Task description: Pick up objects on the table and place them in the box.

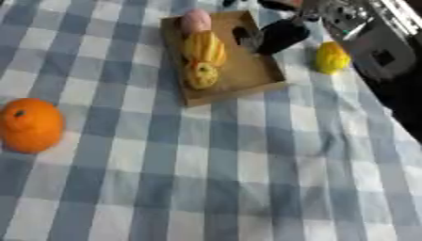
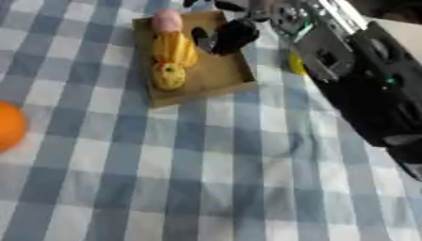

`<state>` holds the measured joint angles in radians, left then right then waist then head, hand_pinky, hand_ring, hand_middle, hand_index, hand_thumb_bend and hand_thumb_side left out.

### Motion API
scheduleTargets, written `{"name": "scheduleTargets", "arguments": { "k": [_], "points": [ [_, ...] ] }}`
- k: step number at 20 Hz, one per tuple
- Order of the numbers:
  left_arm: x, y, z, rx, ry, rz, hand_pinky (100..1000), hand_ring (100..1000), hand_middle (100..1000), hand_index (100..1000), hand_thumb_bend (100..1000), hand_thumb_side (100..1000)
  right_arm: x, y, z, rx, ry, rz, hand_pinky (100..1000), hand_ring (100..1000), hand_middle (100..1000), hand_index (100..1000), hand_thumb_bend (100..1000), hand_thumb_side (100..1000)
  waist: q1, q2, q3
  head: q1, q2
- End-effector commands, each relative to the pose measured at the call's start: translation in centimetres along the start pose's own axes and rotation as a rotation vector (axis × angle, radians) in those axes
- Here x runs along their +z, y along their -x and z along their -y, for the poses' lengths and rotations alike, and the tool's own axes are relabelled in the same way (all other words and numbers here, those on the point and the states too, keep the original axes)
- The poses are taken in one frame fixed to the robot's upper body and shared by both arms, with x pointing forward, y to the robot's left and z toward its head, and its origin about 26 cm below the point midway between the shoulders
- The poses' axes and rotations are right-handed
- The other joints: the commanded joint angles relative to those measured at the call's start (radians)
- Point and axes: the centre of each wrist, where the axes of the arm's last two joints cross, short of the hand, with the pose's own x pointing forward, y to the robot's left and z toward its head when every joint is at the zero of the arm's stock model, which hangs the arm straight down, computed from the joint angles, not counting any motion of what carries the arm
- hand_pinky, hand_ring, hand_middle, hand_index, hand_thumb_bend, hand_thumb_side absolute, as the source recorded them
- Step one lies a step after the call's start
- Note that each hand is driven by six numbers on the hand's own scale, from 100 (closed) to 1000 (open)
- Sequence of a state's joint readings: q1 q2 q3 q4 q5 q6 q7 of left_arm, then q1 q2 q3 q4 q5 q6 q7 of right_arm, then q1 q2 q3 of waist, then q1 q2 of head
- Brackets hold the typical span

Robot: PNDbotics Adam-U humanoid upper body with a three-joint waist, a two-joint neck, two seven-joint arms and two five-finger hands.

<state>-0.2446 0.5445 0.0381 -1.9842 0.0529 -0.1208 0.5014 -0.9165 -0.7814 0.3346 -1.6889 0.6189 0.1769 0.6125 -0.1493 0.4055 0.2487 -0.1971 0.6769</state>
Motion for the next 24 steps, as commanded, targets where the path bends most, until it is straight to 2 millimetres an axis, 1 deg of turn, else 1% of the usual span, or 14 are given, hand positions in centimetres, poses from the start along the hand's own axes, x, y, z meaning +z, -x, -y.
{"name": "scheduleTargets", "arguments": {
  "k": [1,2,3,4,8,11,15,24],
  "points": [
    [-0.5,-0.5,-0.5,-0.017,-0.009,0.031,731,787,690,774,250,548,2.8,2.2,1.8,0.028,0.047,-0.097,823,903,885,898,100,385,0.01,-0.025,-0.004,0.007,-0.002],
    [-0.5,-0.6,-0.5,-0.018,-0.01,0.032,731,787,690,774,249,547,3.3,2.8,1.5,0.032,0.037,-0.125,824,905,887,898,100,387,0.01,-0.024,-0.006,0.008,-0.004],
    [-0.5,-0.6,-0.5,-0.019,-0.012,0.034,732,787,690,774,250,547,3.8,3.4,1.2,0.035,0.026,-0.149,825,907,886,898,100,290,0.01,-0.023,-0.008,0.009,-0.006],
    [-0.6,-0.6,-0.5,-0.018,-0.012,0.037,732,787,690,774,250,547,4.1,3.9,0.9,0.037,0.018,-0.169,825,907,886,898,100,386,0.011,-0.022,-0.009,0.011,-0.009],
    [-0.6,-0.6,-0.6,-0.02,-0.014,0.04,731,787,690,774,250,547,5.2,5.3,0.1,0.032,-0.004,-0.221,823,898,869,900,100,378,0.014,-0.017,-0.011,0.014,-0.013],
    [-0.6,-0.6,-0.5,-0.02,-0.014,0.041,731,786,690,774,250,547,5.5,6.1,-0.5,0.029,-0.021,-0.248,822,893,859,903,100,378,0.016,-0.013,-0.01,0.013,-0.014],
    [-0.7,-0.6,-0.5,-0.019,-0.014,0.043,731,786,690,774,250,547,5.6,6.7,-1.2,0.028,-0.048,-0.265,820,883,847,907,100,363,0.018,-0.009,-0.007,0.011,-0.017],
    [-0.6,-0.6,-0.4,-0.016,-0.014,0.041,731,786,690,773,249,547,5.4,8.3,-2.5,0.039,-0.105,-0.326,827,892,863,915,100,375,0.019,-0.003,-0.001,0.01,-0.025]
  ]
}}
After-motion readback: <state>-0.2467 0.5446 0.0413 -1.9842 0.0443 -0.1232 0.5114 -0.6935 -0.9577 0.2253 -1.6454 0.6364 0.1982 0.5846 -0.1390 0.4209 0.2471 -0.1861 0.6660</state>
